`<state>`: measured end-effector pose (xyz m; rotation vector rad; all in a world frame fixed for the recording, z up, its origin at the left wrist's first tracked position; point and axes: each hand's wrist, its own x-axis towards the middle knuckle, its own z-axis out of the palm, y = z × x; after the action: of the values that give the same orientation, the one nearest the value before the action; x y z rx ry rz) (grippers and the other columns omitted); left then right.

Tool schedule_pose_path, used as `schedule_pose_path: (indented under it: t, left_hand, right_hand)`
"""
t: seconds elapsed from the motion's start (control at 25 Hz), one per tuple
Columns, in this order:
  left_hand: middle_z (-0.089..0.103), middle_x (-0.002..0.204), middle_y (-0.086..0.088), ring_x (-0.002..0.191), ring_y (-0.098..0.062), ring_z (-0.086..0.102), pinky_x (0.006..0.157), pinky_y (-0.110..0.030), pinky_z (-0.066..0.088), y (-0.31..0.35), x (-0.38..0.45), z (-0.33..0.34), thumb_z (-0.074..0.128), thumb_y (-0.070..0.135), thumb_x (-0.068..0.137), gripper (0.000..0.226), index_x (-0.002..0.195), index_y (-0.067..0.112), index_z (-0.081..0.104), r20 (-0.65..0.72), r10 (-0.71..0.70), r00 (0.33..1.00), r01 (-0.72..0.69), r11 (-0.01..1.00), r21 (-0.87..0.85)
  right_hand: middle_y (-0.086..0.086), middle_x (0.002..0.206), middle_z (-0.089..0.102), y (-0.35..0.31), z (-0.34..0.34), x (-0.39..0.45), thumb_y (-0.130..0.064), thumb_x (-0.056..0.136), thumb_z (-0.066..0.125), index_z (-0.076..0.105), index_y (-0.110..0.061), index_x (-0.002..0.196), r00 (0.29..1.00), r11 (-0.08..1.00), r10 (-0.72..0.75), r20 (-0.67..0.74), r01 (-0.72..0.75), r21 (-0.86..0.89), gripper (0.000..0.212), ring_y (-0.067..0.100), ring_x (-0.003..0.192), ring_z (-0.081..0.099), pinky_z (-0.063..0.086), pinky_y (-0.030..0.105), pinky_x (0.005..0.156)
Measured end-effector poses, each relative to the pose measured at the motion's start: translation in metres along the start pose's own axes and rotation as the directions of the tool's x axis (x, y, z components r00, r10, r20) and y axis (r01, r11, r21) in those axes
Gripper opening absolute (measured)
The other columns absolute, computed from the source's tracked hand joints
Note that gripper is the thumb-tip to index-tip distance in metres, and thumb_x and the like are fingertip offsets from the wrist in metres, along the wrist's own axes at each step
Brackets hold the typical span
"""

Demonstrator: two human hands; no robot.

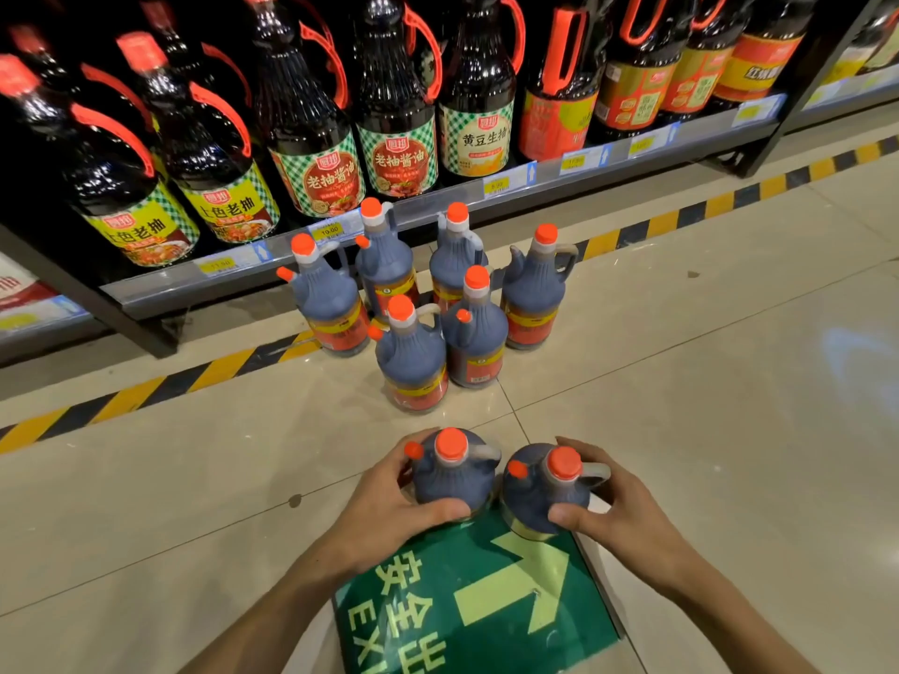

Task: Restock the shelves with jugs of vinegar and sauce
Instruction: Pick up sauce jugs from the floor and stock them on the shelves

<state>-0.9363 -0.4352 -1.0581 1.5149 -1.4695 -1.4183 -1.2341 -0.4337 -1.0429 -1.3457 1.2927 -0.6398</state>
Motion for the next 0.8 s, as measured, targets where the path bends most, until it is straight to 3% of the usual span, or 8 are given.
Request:
schedule_pose_path:
  t: [0.2,0.36,0.52,0.68,0.8]
  left_hand:
    - [0.071,0.129,0.005,0.121,-0.016,0.067,0.098,-0.034,0.057,-0.01,0.022,0.002,0.094,0.039,0.068,0.069,0.129,0.036,0.062,0.08,-0.094,0.992,0.104,0.985,-0.137]
    - [0.072,0.128,0.011,0.121,-0.011,0.066,0.092,-0.021,0.055,-0.004,0.047,0.009,0.088,0.041,0.07,0.07,0.131,0.026,0.059,0.074,-0.129,0.989,0.142,0.966,-0.217]
    - [0.073,0.127,0.005,0.118,-0.014,0.069,0.091,-0.026,0.056,0.01,0.072,0.019,0.083,0.042,0.069,0.077,0.138,0.02,0.058,0.032,-0.141,0.99,0.144,0.94,-0.309]
    - [0.078,0.117,0.005,0.107,-0.016,0.074,0.081,-0.024,0.059,0.016,0.085,0.029,0.081,0.043,0.068,0.064,0.128,0.025,0.065,0.0,-0.167,0.986,0.155,0.911,-0.383]
    - [0.079,0.113,0.002,0.102,-0.019,0.076,0.078,-0.026,0.061,0.014,0.086,0.038,0.082,0.046,0.067,0.063,0.125,0.025,0.067,-0.021,-0.207,0.978,0.178,0.884,-0.432]
  right_hand:
    - [-0.005,0.128,0.072,0.011,0.002,0.023,-0.068,0.065,0.085,0.063,-0.027,0.133,0.999,0.98,0.013,0.039,-0.021,0.2,0.083,0.015,0.12,0.067,0.056,0.029,0.097]
    - [-0.002,0.126,0.075,0.012,0.012,0.051,-0.068,0.066,0.084,0.062,-0.024,0.133,0.997,0.92,0.076,-0.018,-0.063,0.386,0.083,0.018,0.115,0.071,0.058,0.023,0.087]
    - [0.009,0.125,0.075,0.015,0.014,0.081,-0.055,0.084,0.073,0.067,-0.023,0.131,0.987,0.858,0.129,-0.097,-0.063,0.509,0.057,0.03,0.111,0.073,0.061,0.031,0.084]
    - [0.014,0.119,0.076,0.016,0.02,0.095,-0.075,0.069,0.077,0.068,-0.02,0.129,0.961,0.81,0.213,-0.176,-0.073,0.582,0.081,0.037,0.102,0.075,0.063,0.037,0.078]
    - [0.015,0.118,0.076,0.019,0.026,0.094,-0.075,0.066,0.077,0.071,-0.022,0.126,0.94,0.767,0.264,-0.217,-0.068,0.637,0.08,0.038,0.101,0.075,0.062,0.045,0.083]
